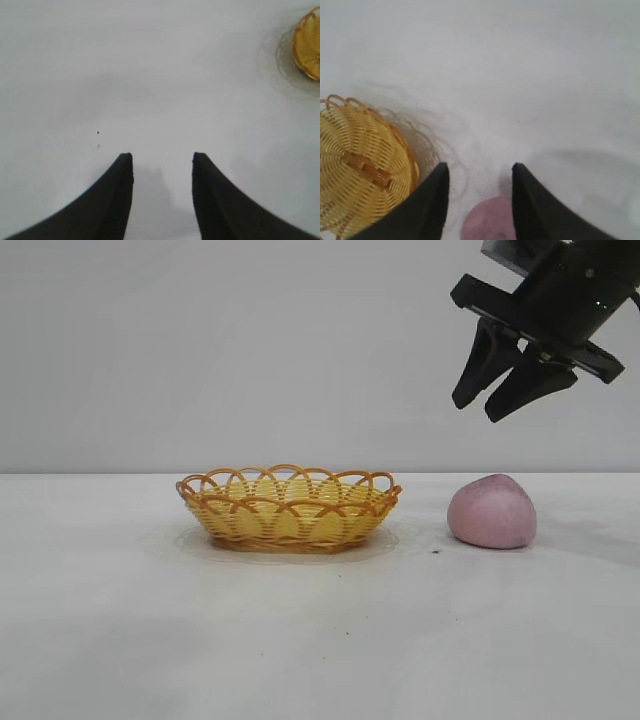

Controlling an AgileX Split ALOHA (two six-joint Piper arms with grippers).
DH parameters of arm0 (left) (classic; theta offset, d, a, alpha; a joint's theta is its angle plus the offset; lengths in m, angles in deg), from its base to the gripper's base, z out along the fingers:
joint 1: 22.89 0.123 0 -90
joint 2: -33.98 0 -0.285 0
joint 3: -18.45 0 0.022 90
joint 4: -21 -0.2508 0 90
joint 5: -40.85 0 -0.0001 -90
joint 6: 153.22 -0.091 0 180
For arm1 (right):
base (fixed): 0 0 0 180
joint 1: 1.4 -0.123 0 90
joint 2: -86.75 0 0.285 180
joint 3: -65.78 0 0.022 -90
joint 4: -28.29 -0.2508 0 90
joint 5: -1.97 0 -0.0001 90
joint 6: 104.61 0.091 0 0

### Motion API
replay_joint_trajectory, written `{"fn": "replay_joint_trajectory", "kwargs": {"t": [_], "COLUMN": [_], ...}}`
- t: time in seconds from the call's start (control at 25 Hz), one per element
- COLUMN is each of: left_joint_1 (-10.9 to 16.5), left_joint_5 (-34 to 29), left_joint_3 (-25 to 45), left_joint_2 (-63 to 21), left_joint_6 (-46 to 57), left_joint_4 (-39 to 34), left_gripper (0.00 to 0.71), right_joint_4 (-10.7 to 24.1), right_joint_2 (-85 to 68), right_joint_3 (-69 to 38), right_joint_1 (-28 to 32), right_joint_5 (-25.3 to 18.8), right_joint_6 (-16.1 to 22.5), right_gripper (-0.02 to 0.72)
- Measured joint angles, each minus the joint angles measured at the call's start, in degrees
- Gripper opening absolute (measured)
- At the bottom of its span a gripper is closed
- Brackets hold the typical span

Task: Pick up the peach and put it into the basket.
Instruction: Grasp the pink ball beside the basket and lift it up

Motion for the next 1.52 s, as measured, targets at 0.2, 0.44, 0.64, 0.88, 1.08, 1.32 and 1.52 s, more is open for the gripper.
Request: {"fn": "replay_joint_trajectory", "kwargs": {"t": [0.2, 0.44, 0.64, 0.88, 1.08, 1.32, 1.52], "left_joint_1": [0.0, 0.0, 0.0, 0.0, 0.0, 2.9, 11.4], "left_joint_5": [-5.9, -7.8, -8.3, -8.5, -8.5, -8.5, -8.5], "left_joint_3": [3.3, 4.2, 4.2, 4.2, 4.2, 4.2, 4.2], "left_joint_2": [-8.7, -16.8, -24.2, -25.1, -25.1, -25.1, -25.1], "left_joint_6": [-0.2, -0.7, -0.8, -1.0, -1.0, -1.0, -1.0], "left_joint_4": [0.2, 0.2, 0.2, 0.2, 0.2, 0.3, 0.4], "left_gripper": [0.245, 0.245, 0.245, 0.245, 0.245, 0.245, 0.245], "right_joint_4": [-0.3, -0.3, -0.3, -0.4, 4.8, 15.5, 20.9], "right_joint_2": [0.0, 0.0, 0.0, -0.1, -0.1, -0.1, 0.6], "right_joint_3": [0.0, 0.0, 0.0, 0.0, 0.0, 0.0, 0.0], "right_joint_1": [0.0, 0.0, 0.0, 0.0, 0.0, 0.0, 0.0], "right_joint_5": [0.0, -0.1, -0.1, -0.1, -1.4, -3.8, -5.8], "right_joint_6": [-0.1, -0.3, -0.7, -1.5, 0.4, 8.2, 13.5], "right_gripper": [0.295, 0.243, 0.247, 0.247, 0.247, 0.247, 0.247]}}
